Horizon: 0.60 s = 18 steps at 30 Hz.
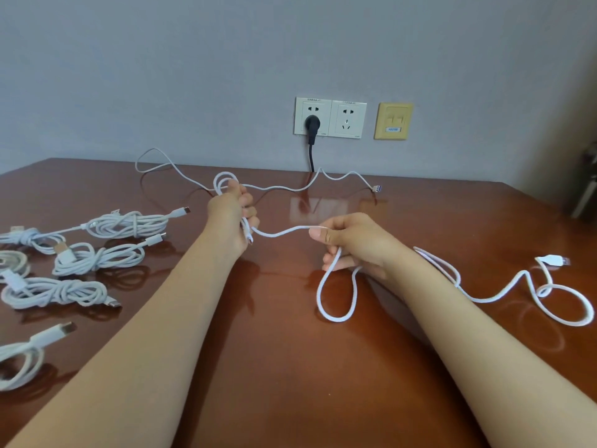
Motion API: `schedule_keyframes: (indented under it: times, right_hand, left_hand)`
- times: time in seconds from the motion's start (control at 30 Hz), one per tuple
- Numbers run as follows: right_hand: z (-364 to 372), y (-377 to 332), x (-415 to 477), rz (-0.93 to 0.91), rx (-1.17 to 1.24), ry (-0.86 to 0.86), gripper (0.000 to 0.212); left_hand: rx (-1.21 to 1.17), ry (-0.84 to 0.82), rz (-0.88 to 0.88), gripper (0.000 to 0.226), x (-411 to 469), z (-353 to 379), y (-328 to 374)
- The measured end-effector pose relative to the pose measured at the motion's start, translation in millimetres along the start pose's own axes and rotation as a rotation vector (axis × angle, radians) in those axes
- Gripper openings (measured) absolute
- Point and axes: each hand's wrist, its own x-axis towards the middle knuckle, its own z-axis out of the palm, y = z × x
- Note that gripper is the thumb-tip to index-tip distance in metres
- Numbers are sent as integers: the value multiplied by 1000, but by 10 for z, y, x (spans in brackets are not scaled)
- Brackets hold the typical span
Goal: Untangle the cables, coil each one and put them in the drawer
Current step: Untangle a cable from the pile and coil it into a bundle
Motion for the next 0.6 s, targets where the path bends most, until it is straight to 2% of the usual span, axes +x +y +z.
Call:
schedule_keyframes:
  times: [0.07,0.13,0.17,0.27,0.3,0.47,0.6]
  right_hand:
    - [-19,-15,-36,22,157,-124,11]
    - [-16,-10,-27,4,181,-126,14]
    - [-2,-1,-18,-29,108,-86,17]
    - [89,1,-29,-216,-390,38,24]
    - [121,-5,-36,-280,-478,48,24]
    - [162,-62,-76,-400,-404,74,23]
    - [157,-56,-65,-438,-344,106,29]
  left_hand:
    - [110,22,33,33,-6,4,-13]
    - [162,16,30,33,-21,14,-13]
    - [208,9,35,33,-31,24,-20]
    - [442,10,73,32,-59,60,-97]
    - [510,7,85,31,-70,71,-127]
    - [766,-82,162,33,-133,127,-243]
    - [780,-198,115,35,-264,229,-292]
